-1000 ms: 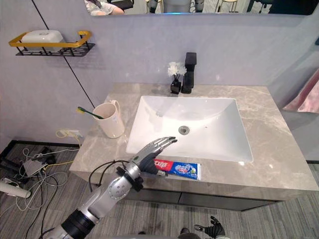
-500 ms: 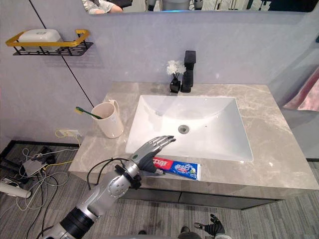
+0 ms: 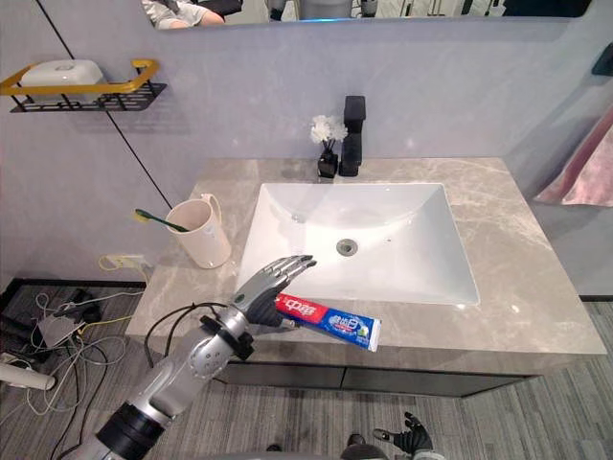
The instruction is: Organize washtable
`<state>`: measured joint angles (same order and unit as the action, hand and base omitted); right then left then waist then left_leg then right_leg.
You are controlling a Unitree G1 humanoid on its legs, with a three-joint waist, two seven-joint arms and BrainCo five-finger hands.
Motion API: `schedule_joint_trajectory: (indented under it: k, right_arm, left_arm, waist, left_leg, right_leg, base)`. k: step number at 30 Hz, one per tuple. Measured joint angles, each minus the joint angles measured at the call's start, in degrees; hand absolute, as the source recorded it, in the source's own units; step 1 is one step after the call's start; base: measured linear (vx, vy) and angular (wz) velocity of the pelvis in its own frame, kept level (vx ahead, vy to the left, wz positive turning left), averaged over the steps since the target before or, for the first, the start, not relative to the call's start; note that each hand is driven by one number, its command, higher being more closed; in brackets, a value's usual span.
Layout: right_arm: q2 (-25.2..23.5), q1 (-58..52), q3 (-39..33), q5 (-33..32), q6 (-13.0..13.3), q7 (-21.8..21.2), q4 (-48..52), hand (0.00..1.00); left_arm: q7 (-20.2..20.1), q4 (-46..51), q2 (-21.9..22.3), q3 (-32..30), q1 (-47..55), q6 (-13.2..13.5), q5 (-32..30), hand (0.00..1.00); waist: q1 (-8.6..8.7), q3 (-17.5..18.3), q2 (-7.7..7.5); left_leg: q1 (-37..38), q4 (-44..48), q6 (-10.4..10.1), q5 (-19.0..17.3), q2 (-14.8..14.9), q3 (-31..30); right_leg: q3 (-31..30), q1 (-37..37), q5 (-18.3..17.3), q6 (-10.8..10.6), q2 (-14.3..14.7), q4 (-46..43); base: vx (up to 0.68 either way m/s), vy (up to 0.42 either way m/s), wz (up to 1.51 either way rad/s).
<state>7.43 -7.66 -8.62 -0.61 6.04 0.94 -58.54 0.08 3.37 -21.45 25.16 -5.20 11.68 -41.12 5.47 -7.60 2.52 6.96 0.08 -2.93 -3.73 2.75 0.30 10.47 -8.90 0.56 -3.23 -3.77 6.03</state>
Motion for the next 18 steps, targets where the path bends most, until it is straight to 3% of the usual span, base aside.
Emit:
schedule_joint_trajectory:
  k: [9, 10, 18]
  right_arm:
    - [0.96, -0.11, 0.19, 0.01, -0.19, -0.14, 0.99, 0.00]
    - [1.01, -0.08, 0.19, 0.02, -0.19, -0.15, 1.00, 0.00]
    - [1.28, 0.03, 0.41, 0.03, -0.25, -1.17, 1.31, 0.00]
  left_arm:
    - [-2.97, 0.09, -4.49, -0.56, 3.31, -0.02, -0.08, 0.00]
    - [-3.34, 0.09, -4.68, -0.56, 3.58, -0.02, -0.13, 1.00]
    - [-3.95, 0.10, -6.92, -0.24, 3.86, 0.89, -0.14, 1.00]
  waist:
    - [-0.01, -0.10, 0.37]
    - [-0.01, -0.10, 0.37]
    - [-0.01, -0.09, 0.41]
  left_leg:
    - [0.08, 0.00, -0.02, -0.01, 0.12, 0.18]
    - [0.08, 0.00, -0.02, -0.01, 0.12, 0.21]
    - [0.12, -0.02, -0.06, -0.05, 0.20, 0.89]
  right_leg:
    - [-0.30, 0.06, 0.03, 0.05, 0.14, 0.00]
    - [-0.33, 0.07, 0.04, 0.06, 0.14, 0.00]
    - [-1.10, 0.39, 0.17, 0.13, 0.24, 0.00]
  base:
    - [0.00, -0.001, 0.00]
    - [0.00, 0.000, 0.00]
    - [-0.02, -0.002, -0.04]
